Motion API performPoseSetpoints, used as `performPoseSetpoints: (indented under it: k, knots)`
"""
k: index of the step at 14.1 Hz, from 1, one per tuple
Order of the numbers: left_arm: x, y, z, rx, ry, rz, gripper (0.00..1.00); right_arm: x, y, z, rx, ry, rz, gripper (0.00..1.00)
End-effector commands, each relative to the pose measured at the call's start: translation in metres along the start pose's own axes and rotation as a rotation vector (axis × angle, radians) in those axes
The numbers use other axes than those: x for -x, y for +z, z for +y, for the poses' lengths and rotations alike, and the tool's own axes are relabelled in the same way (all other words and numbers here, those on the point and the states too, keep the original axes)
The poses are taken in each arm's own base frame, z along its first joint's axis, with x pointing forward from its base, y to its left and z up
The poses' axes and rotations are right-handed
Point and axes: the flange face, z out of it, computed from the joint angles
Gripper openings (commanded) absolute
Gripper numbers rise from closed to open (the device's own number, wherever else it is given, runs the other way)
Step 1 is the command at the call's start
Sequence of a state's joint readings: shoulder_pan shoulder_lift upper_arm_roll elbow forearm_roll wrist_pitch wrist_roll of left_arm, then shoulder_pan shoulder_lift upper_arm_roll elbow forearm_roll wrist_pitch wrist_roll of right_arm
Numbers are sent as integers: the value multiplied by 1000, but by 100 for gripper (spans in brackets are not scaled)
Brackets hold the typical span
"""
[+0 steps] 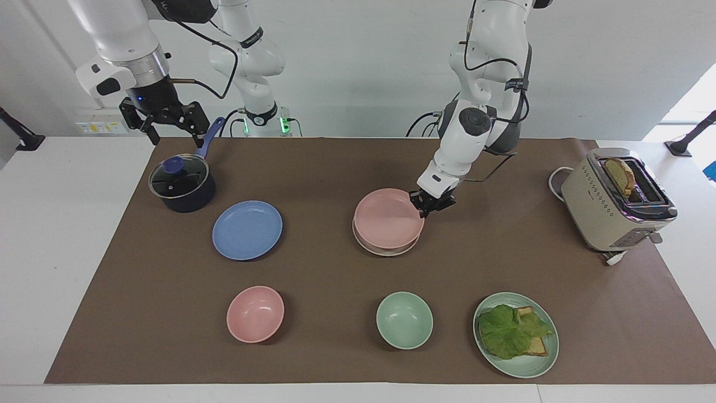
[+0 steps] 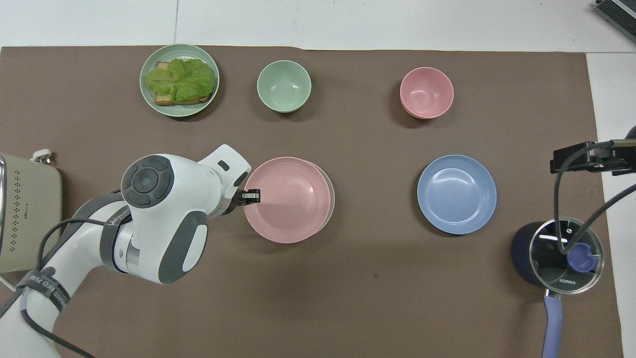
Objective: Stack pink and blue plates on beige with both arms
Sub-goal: 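Carry the pink plate onto the beige plate and release it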
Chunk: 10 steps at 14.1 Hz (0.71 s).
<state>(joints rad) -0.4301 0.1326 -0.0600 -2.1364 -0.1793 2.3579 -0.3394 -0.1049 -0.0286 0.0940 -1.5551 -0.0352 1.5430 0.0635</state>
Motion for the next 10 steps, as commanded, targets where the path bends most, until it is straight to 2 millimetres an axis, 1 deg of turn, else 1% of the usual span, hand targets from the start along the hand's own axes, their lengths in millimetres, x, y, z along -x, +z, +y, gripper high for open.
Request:
performPoseSetpoints:
  k: [1, 9, 10]
  knots:
    - [5, 1, 0, -3, -3, 17, 0, -5, 5, 2, -2, 5, 37, 100]
    - [3, 3, -2, -15, 7, 27, 0, -5, 10, 5, -3, 10, 44, 100]
    - [3, 7, -1, -17, 8, 23, 0, -3, 10, 6, 0, 10, 46, 100]
